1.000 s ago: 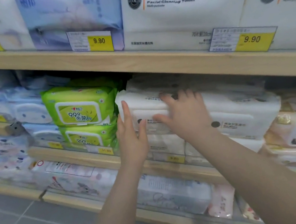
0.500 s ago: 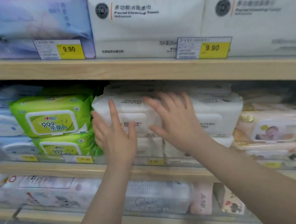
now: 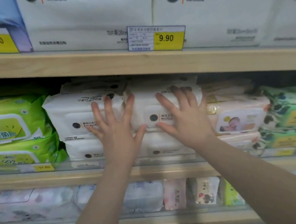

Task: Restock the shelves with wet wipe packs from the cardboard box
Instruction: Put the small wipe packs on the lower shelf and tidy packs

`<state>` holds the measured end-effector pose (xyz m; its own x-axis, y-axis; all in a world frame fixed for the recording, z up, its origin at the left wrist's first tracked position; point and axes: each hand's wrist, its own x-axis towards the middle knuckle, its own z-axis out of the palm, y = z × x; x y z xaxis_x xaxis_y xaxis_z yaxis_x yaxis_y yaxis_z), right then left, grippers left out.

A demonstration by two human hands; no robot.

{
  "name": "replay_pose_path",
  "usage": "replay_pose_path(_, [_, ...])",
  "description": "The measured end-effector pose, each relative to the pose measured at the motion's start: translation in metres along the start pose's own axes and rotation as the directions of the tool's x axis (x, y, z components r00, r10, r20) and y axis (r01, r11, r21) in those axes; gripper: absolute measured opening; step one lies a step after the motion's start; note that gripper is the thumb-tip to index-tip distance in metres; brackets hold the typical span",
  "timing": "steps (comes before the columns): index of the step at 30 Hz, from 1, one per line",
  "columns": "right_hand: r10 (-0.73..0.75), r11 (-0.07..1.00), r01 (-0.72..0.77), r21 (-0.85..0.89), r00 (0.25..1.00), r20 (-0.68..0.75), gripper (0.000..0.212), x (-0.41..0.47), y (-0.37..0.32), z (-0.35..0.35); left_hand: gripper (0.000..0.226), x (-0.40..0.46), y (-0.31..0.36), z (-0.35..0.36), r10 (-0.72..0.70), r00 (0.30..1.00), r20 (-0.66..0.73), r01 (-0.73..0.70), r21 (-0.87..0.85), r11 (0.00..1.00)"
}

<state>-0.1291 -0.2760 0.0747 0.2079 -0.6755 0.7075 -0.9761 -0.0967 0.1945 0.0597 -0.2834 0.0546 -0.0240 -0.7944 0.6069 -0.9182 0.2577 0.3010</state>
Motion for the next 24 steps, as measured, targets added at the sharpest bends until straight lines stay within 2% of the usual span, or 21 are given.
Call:
replay_pose_path(5, [-0.004, 0.999, 0.001, 0.048, 0.998, 0.068, 0.071, 0.001, 0.002, -0.011, 0.083, -0.001, 0.004, -0.011, -0.007, 0.999, 0.035, 0.009, -0.04, 0.999])
replay_pose_path(8, [-0.089, 0.994, 0.082, 0.072, 0.991, 0.104, 0.069, -0.006, 0.008, -0.025, 0.085, -0.007, 0.015, -0.019, -0.013, 0.999, 0.045, 0.015, -0.053, 0.998])
replay_pose_path(10, [-0.146, 0.987, 0.138, 0.087, 0.984, 0.101, 0.067, -0.021, 0.019, -0.035, 0.083, -0.012, 0.028, -0.022, 0.038, 0.999, 0.036, -0.037, -0.028, 0.999])
replay_pose_path(12, [-0.106, 0.991, 0.096, 0.098, 0.99, 0.095, 0.064, -0.047, 0.036, -0.046, 0.077, -0.021, 0.047, -0.02, 0.154, 0.988, 0.012, -0.154, -0.023, 0.988])
replay_pose_path(14, [-0.039, 0.997, 0.033, 0.074, 0.996, 0.084, 0.06, -0.08, 0.054, -0.054, 0.069, -0.038, 0.069, -0.015, 0.321, 0.947, 0.014, -0.32, -0.032, 0.947])
replay_pose_path(16, [0.003, 1.0, -0.005, 0.023, 0.995, 0.096, 0.062, -0.112, 0.078, -0.056, 0.069, -0.062, 0.091, -0.003, 0.483, 0.868, 0.112, -0.48, -0.054, 0.875])
replay_pose_path(18, [0.057, 0.998, -0.054, -0.028, 0.99, 0.131, 0.071, -0.131, 0.101, -0.058, 0.078, -0.083, 0.107, 0.012, 0.582, 0.776, 0.244, -0.587, -0.057, 0.807])
replay_pose_path(21, [0.135, 0.988, -0.121, -0.092, 0.976, 0.171, 0.079, -0.133, 0.127, -0.06, 0.088, -0.098, 0.123, 0.03, 0.599, 0.671, 0.437, -0.676, 0.031, 0.736])
replay_pose_path(24, [0.111, 0.992, -0.096, -0.081, 0.971, 0.213, 0.082, -0.121, 0.137, -0.053, 0.081, -0.097, 0.133, 0.044, 0.533, 0.676, 0.508, -0.662, 0.101, 0.743])
